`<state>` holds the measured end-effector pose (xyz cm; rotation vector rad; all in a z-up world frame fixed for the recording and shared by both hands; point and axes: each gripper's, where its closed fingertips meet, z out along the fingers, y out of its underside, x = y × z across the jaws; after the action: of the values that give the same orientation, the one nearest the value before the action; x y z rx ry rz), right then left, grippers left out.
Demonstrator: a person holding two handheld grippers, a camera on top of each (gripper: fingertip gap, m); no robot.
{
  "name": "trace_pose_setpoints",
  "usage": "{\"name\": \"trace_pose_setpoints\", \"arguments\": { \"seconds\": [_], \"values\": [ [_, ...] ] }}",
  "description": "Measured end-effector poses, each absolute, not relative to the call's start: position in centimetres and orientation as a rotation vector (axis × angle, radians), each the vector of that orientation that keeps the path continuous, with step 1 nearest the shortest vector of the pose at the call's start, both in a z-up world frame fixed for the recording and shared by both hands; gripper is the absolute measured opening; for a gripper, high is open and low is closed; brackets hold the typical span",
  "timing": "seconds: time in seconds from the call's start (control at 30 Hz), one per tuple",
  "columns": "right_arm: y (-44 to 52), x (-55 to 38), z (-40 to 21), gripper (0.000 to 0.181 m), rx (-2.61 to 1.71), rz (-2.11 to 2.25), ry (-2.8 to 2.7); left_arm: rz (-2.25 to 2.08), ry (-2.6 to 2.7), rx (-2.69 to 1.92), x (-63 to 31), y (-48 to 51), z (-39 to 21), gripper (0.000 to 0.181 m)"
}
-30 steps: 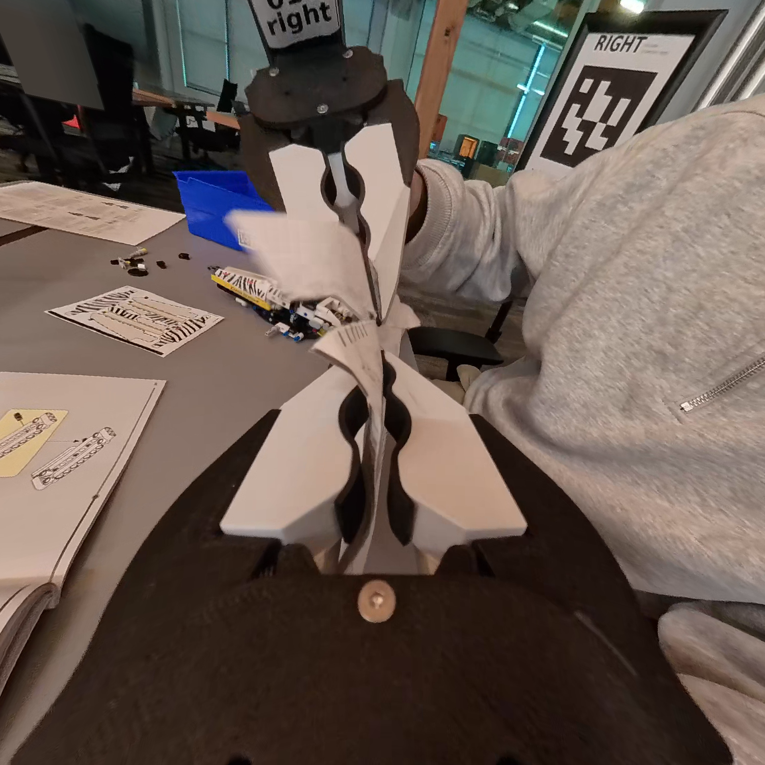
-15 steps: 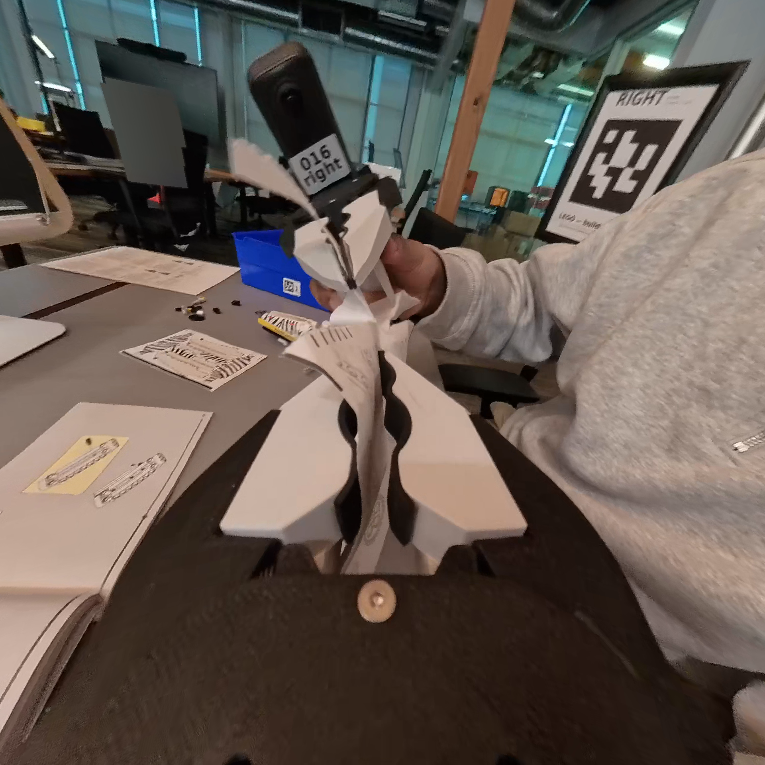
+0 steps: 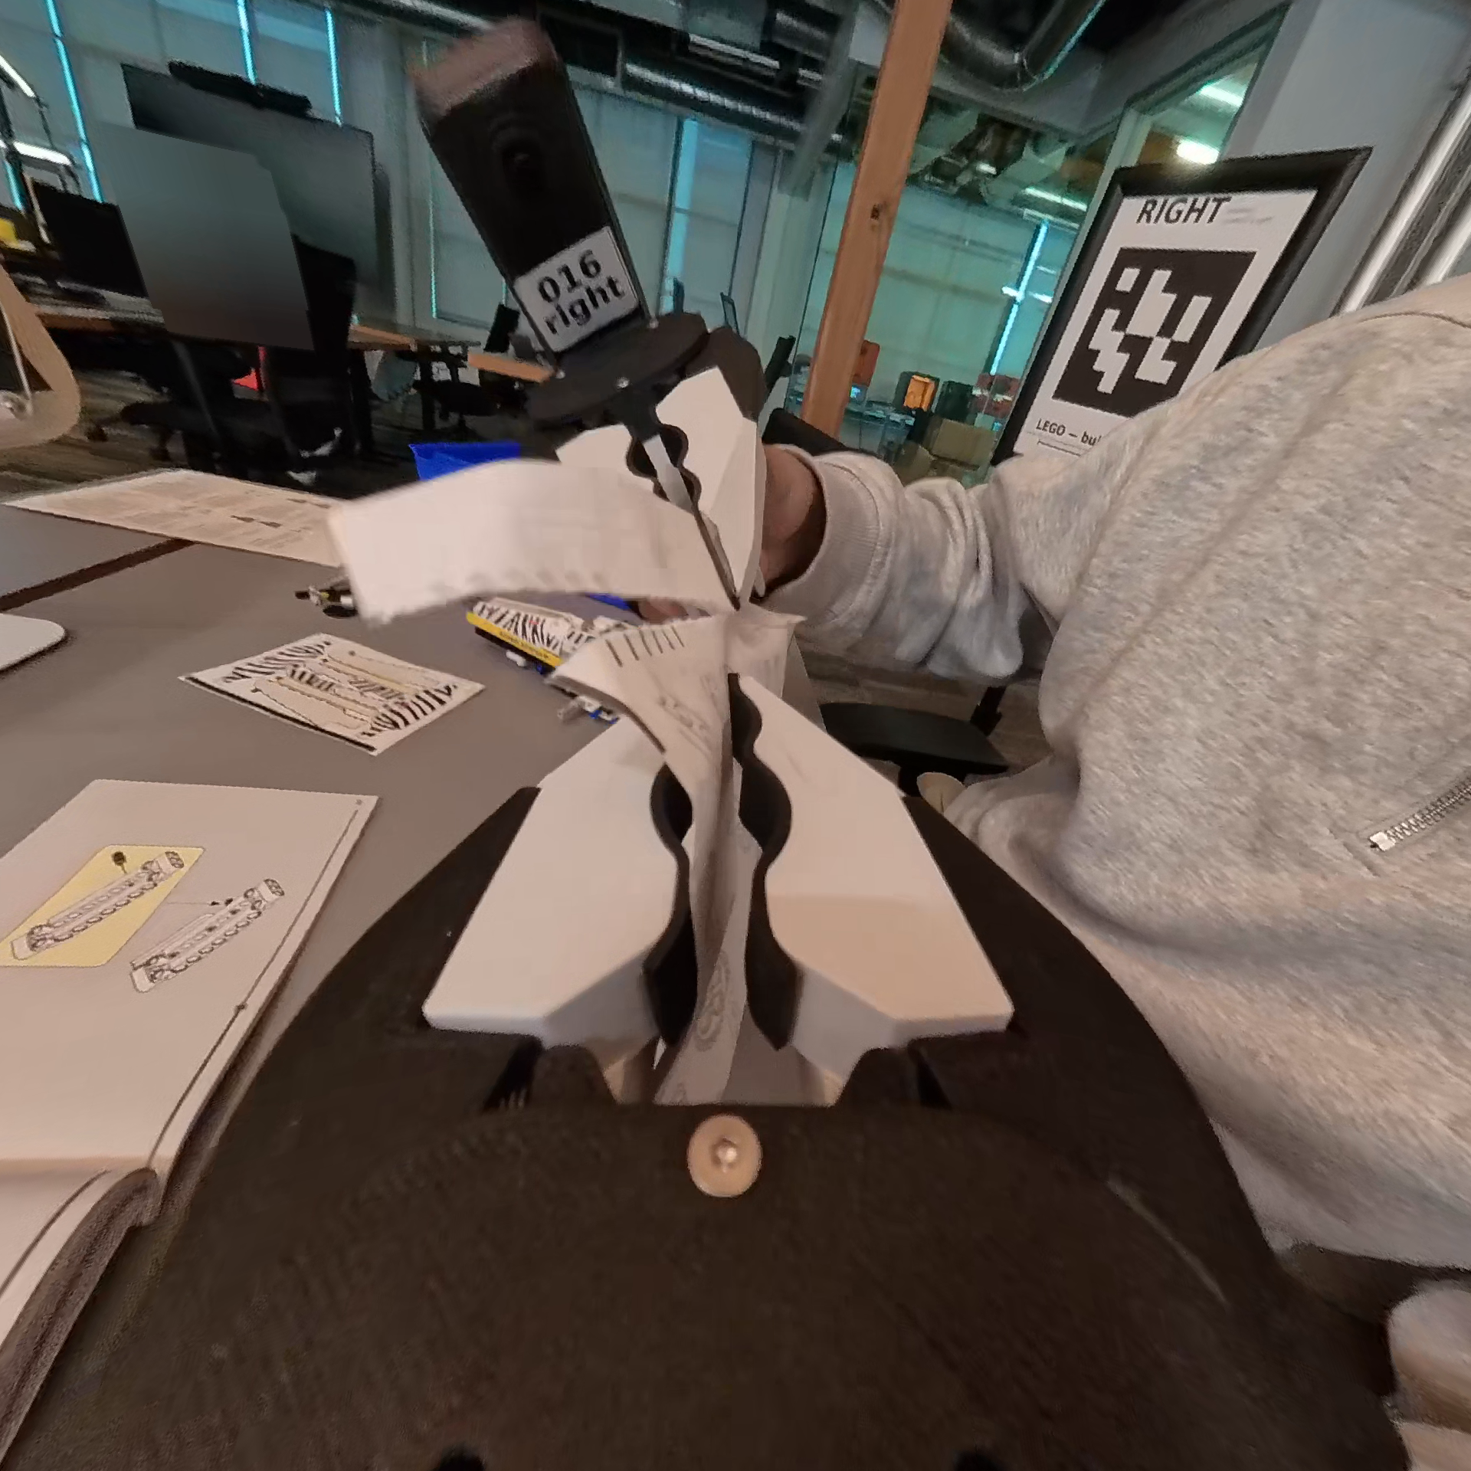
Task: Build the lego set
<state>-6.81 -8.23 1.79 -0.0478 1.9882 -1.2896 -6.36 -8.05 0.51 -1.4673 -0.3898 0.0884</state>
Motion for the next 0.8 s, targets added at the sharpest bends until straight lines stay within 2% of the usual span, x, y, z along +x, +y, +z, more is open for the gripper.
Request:
{"name": "trace_pose_setpoints", "arguments": {
  "seconds": [0.4,0.6,0.77,0.8],
  "values": [
    [-7.0,-10.2,3.4,0.000,0.225,-1.540,1.685,0.087,-0.427,-1.391,-7.2,-8.2,0.9,0.000],
    [-6.0,-11.2,2.9,0.000,0.234,-1.586,1.751,0.060,-0.425,-1.388,-7.2,-8.5,0.7,0.000],
    [-5.8,-10.7,2.1,0.042,0.192,-1.490,1.808,0.048,-0.400,-1.382,-6.7,-8.4,1.0,0.000],
    [-5.7,-10.1,1.7,0.045,0.175,-1.441,1.818,0.049,-0.394,-1.375,-6.7,-8.4,1.2,0.000]
  ]
}}
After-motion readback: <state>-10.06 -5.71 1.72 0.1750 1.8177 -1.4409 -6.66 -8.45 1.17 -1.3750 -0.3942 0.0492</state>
